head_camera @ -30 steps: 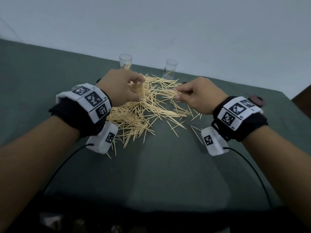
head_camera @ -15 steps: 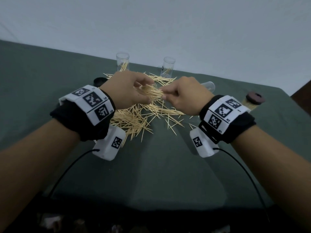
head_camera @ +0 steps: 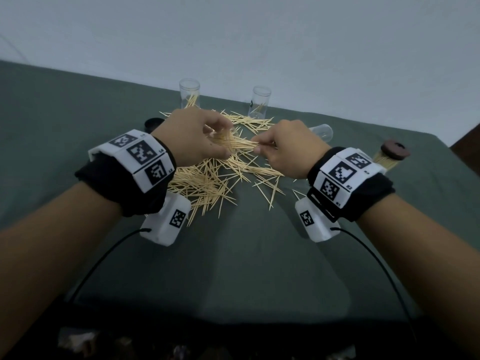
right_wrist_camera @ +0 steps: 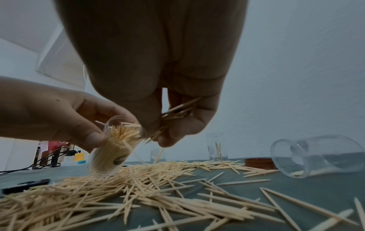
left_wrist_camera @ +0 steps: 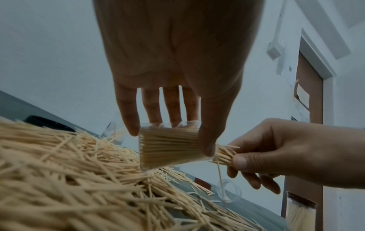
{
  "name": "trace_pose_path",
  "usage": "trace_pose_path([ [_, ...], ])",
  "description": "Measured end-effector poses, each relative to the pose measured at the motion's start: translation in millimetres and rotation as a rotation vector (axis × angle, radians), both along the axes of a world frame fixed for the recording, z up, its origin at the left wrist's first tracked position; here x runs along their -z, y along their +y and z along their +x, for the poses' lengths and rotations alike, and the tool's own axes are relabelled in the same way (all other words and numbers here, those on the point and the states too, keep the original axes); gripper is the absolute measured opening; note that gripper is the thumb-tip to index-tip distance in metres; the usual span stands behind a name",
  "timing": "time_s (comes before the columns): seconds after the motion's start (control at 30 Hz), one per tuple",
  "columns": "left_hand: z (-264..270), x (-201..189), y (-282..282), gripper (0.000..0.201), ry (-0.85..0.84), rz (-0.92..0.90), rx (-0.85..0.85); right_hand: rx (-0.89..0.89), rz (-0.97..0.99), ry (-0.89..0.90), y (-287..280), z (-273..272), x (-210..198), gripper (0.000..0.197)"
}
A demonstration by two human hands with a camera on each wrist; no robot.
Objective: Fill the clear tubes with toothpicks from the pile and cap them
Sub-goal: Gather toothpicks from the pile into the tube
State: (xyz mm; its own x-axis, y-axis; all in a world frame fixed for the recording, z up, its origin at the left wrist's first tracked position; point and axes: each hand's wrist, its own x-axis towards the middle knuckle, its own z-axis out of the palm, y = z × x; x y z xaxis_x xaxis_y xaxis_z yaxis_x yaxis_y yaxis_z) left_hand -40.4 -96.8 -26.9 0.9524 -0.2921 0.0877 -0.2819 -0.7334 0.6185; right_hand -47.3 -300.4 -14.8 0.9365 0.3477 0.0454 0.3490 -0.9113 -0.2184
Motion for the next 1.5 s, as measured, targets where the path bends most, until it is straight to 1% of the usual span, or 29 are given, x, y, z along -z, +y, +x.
trace_pose_path([
  [0.1,-2.1,0.9,-4.3,0.052,-0.019,0.016,0.018,-0.022,0.007,-0.069,4.0,1.5,0.7,0.021],
  [0.23,-1.1,0.4,-5.9,0.052,-0.043,0.034,-0.003,-0.038,0.009,-0.105,8.4,0.5,0.3,0.018],
  [0.4,-0.5,0.1,-2.8,0.053,-0.045,0.053,-0.010,-0.067,0.005,-0.226,7.5,3.1,1.0,0.020],
  [0.5,-0.2,0.3,-3.9,0.053,-0.032,0.013,0.006,-0.085,0.047,-0.209,8.7,2.3,5.4,0.020],
  [0.6,0.0,1.8,-5.9,0.052,0.025,-0.054,0.016,-0.078,0.114,-0.200,10.3,0.7,12.9,0.019],
  [0.73,1.2,6.9,-5.6,0.052,0.070,-0.096,0.011,-0.074,0.121,-0.185,9.4,1.5,16.4,0.027],
  [0.8,2.5,6.5,-4.3,0.052,0.077,-0.115,-0.015,-0.052,0.180,-0.216,8.7,2.7,15.3,0.028],
  [0.87,2.9,4.6,-3.8,0.053,0.072,-0.133,-0.019,-0.030,0.269,-0.244,8.9,3.3,13.7,0.022],
  [0.93,1.5,3.1,-4.2,0.052,0.069,-0.135,0.007,-0.031,0.313,-0.244,9.4,2.5,12.6,0.018],
  [1.03,-1.9,2.9,-6.7,0.049,0.086,-0.126,0.052,-0.065,0.269,-0.219,9.3,1.1,12.9,0.018],
  [1.1,-1.9,3.0,-8.1,0.049,0.084,-0.125,0.049,-0.064,0.228,-0.239,8.7,1.5,14.9,0.020],
  [1.17,-0.6,2.5,-6.7,0.051,0.081,-0.133,0.010,-0.049,0.273,-0.278,7.9,2.6,15.7,0.022],
  [1.23,1.2,2.3,-3.3,0.055,0.086,-0.154,-0.024,-0.024,0.354,-0.306,7.1,3.7,14.0,0.020],
  [1.3,1.6,1.9,-0.7,0.057,0.103,-0.176,-0.029,-0.033,0.383,-0.303,7.0,5.0,12.7,0.016],
  [1.43,-1.9,0.3,-5.3,0.052,0.121,-0.171,0.012,-0.095,0.305,-0.318,7.0,6.1,15.9,0.017],
  [1.5,-2.9,0.3,-8.2,0.055,0.121,-0.154,0.025,-0.086,0.270,-0.312,6.4,6.0,17.0,0.018],
])
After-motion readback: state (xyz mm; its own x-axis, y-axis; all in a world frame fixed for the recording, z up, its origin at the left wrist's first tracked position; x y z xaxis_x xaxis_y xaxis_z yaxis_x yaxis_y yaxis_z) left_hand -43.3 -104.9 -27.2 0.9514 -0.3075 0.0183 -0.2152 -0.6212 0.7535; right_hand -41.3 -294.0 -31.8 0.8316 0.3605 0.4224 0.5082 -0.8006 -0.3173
